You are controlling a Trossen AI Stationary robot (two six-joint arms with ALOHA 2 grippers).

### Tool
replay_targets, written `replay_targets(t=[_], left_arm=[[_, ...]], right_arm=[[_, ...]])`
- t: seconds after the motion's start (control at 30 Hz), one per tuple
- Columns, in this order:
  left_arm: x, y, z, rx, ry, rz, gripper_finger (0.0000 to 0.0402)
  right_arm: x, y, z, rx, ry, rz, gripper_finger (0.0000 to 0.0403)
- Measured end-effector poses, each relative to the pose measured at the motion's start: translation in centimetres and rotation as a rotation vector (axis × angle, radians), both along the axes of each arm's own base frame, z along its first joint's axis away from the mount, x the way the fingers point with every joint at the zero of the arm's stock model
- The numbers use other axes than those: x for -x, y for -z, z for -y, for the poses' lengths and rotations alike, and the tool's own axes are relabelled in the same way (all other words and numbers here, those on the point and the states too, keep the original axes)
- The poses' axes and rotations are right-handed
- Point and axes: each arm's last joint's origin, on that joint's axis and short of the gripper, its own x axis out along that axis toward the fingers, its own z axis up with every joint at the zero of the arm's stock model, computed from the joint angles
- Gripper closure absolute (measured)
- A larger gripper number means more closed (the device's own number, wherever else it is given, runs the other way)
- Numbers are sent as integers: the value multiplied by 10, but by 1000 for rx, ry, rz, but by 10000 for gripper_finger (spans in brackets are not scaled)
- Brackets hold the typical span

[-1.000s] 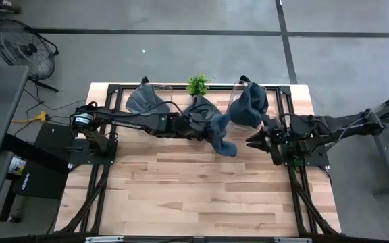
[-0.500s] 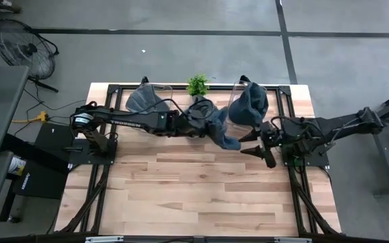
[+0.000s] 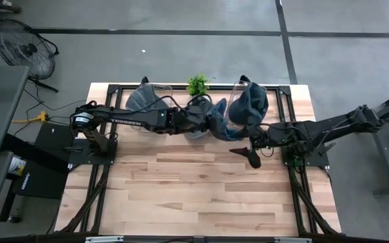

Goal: Pick & Place hat
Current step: Put the blue cap into the right transparent bin

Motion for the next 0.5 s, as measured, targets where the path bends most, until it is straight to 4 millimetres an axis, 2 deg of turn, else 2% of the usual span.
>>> replay_targets(t=[0.23, 0.5], left_arm=[[0, -1, 0, 0, -3, 9, 401], [-2, -4, 0, 0, -5, 47, 401]], right_arm=[[-7, -6, 3, 151, 94, -5, 132], [-25, 3, 0, 249, 103, -79, 132]])
